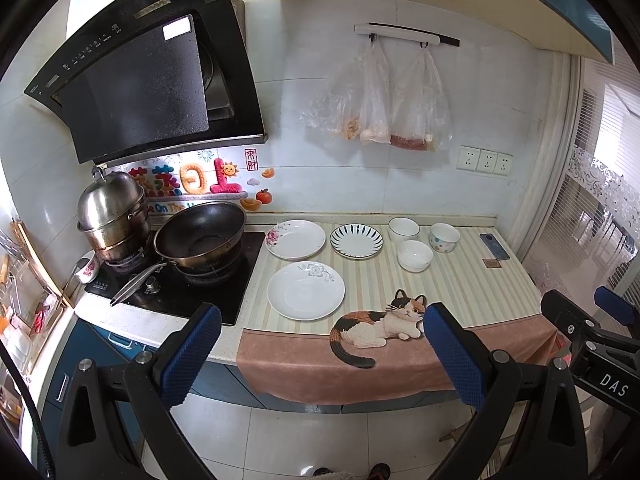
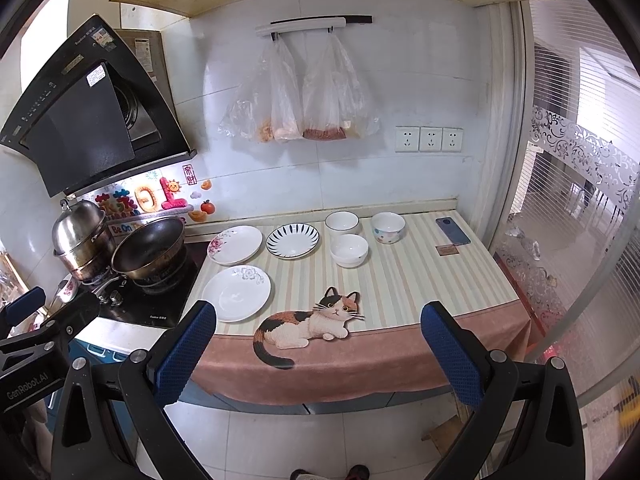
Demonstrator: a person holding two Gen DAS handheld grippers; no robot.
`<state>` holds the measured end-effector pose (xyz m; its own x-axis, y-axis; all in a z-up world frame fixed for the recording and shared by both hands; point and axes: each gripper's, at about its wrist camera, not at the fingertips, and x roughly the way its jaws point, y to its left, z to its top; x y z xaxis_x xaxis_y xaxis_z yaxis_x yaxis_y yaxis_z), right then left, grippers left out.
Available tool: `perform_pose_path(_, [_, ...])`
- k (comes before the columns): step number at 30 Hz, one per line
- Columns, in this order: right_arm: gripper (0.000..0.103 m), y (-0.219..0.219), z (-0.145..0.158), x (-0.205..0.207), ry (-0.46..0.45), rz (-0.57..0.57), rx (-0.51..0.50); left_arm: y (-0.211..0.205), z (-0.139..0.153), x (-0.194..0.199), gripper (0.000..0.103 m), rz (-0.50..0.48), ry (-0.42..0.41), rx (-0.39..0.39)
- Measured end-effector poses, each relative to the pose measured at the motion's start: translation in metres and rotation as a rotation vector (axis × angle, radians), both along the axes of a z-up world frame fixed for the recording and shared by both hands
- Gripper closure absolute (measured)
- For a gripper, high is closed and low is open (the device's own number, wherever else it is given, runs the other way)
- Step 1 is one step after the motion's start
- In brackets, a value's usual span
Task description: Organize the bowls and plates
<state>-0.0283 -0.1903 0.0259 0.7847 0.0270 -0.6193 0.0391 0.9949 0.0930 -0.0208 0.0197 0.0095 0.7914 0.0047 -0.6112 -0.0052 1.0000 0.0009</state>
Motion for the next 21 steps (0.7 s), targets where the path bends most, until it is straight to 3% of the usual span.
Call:
perform_pose_path(14, [0.0, -0.002, -0.005, 0.003, 0.007, -0.002, 0.006, 0.001, -0.004, 0.012, 0.0, -0.007, 0.008, 0.003])
perform_pose_path(21, [0.0, 0.006, -0.017, 0.017, 0.031, -0.019, 0.035, 0.018, -0.025, 0.032, 0.0, 0.002, 0.003, -0.006])
